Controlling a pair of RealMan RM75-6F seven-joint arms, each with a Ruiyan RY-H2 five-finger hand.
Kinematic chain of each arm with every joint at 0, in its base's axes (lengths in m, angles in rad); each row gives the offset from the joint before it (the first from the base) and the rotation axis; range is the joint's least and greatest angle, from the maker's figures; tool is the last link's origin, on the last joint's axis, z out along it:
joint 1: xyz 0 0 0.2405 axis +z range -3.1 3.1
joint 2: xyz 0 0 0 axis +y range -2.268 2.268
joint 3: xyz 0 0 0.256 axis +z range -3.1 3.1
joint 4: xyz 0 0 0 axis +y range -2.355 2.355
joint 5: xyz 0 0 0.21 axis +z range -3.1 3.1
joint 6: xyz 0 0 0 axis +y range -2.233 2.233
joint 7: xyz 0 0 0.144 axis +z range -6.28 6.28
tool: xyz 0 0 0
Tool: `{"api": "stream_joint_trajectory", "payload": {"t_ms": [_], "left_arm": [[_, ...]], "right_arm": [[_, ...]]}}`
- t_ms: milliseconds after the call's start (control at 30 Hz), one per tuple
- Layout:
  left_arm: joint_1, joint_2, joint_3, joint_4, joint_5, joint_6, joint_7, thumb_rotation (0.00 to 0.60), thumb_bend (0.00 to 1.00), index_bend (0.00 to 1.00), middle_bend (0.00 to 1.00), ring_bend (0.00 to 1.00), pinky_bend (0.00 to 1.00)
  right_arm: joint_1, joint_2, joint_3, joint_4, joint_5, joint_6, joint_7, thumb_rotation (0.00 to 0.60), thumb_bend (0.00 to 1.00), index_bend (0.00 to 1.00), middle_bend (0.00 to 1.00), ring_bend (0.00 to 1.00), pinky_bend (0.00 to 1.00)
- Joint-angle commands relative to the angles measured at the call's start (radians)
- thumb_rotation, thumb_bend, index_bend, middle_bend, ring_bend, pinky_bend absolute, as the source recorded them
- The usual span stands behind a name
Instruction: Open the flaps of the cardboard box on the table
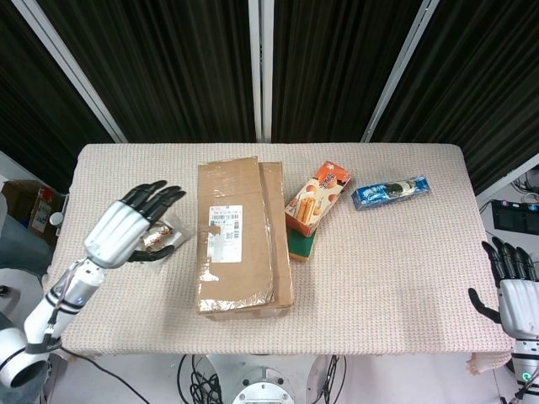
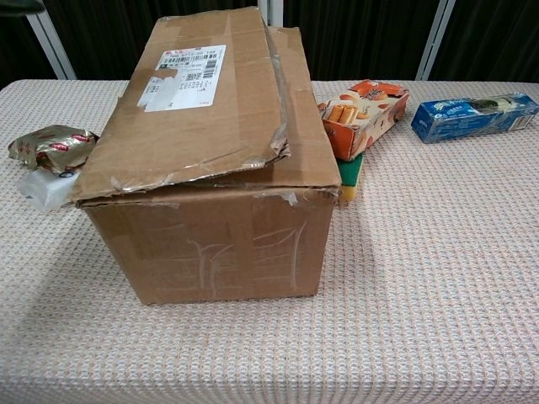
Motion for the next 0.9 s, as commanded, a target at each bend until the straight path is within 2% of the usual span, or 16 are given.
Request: {"api": "stream_joint_trajectory", "payload": {"t_ms": [33,167,267,400,467,667,900], "left_arm": [[-0.136,-0.029,-0.051,-0.008,-0.004,-0.137,-0.030,0.491,0.30,0.11,0.15,0.10,0.21],[-0.229,-0.080,-0.049,0.026,0.010,-0.214,-0.033,0.486,0.38,0.15,0.18,0.10,0.21],[-0.286,-0.117,-0.044,0.059,0.042,-0.239,-0.024,0.491,0.52,0.19,0.19,0.10,0.21],[-0.350,-0.151,-0.030,0.094,0.090,-0.259,-0.010,0.587,0.63,0.21,0.20,0.10,0.21],[-0.382,-0.162,-0.019,0.103,0.105,-0.278,-0.017,0.600,0.67,0.22,0.22,0.10,0.21],[-0.468,-0.175,0.019,0.138,0.121,-0.377,-0.009,0.600,0.73,0.25,0.27,0.10,0.21],[-0.508,-0.174,0.045,0.149,0.109,-0.417,0.041,0.600,0.79,0.27,0.29,0.10,0.21]], "right_arm": [[-0.002,-0.001,0.000,0.004,-0.001,0.003,0.005,0.600,0.23,0.00,0.00,0.00,0.00],[-0.002,0.001,0.003,0.009,0.001,0.004,0.015,0.600,0.23,0.00,0.00,0.00,0.00],[-0.002,-0.001,0.003,0.013,0.001,0.003,0.021,0.600,0.23,0.00,0.00,0.00,0.00],[-0.001,-0.003,0.004,0.021,0.004,0.000,0.025,0.600,0.23,0.00,0.00,0.00,0.00],[-0.001,-0.004,0.006,0.024,0.007,-0.002,0.027,0.600,0.23,0.00,0.00,0.00,0.00],[-0.001,-0.007,0.008,0.032,0.010,-0.004,0.036,0.600,0.23,0.00,0.00,0.00,0.00],[-0.003,-0.009,0.011,0.042,0.016,-0.002,0.044,0.600,0.23,0.00,0.00,0.00,0.00]]}}
